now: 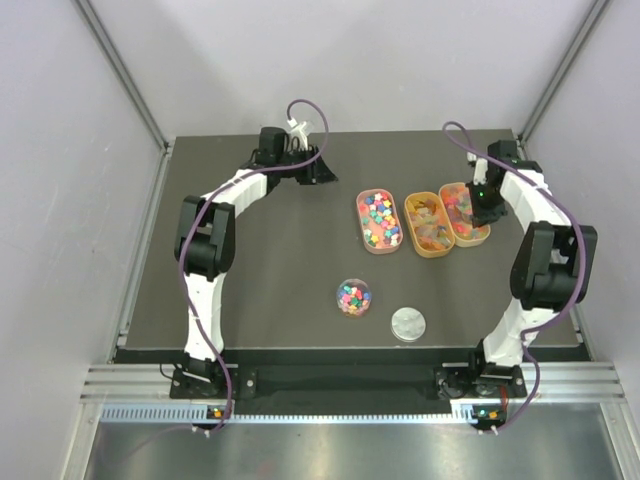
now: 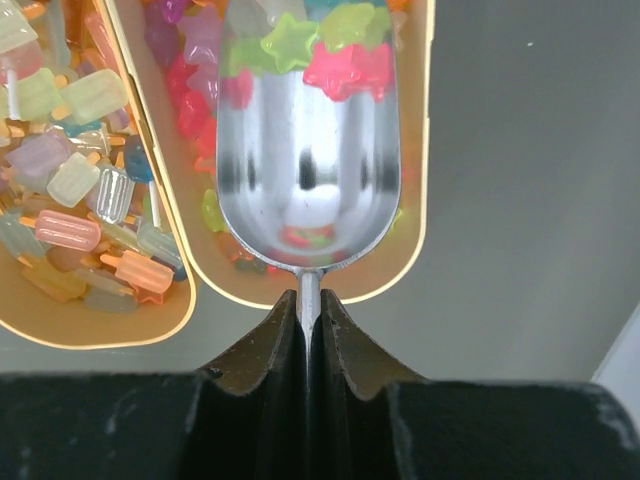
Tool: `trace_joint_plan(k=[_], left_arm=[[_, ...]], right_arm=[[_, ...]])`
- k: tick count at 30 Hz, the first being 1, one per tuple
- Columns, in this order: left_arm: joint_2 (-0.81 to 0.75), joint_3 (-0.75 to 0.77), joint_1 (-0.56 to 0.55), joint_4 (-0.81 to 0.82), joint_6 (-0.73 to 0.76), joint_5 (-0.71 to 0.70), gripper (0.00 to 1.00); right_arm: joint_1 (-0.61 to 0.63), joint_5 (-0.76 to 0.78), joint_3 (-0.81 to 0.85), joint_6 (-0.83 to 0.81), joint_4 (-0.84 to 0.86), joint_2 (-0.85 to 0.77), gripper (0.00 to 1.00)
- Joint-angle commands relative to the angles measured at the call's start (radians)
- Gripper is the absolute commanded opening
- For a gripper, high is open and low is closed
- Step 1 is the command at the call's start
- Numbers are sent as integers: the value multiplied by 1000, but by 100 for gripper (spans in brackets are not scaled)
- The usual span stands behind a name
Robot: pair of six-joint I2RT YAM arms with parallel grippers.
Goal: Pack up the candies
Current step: Scoop the fake candies from the storage box.
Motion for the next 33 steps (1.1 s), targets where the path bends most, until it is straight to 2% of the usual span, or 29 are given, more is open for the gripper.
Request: trace_joint_plan(k=[1,33], left_arm=[[-5,11,4,29,9,16,39],[-14,-15,1,7,41,-3,38]], right_arm=[[13,-37,-14,-8,9,51,0],[1,-135,25,9,32,166,0]])
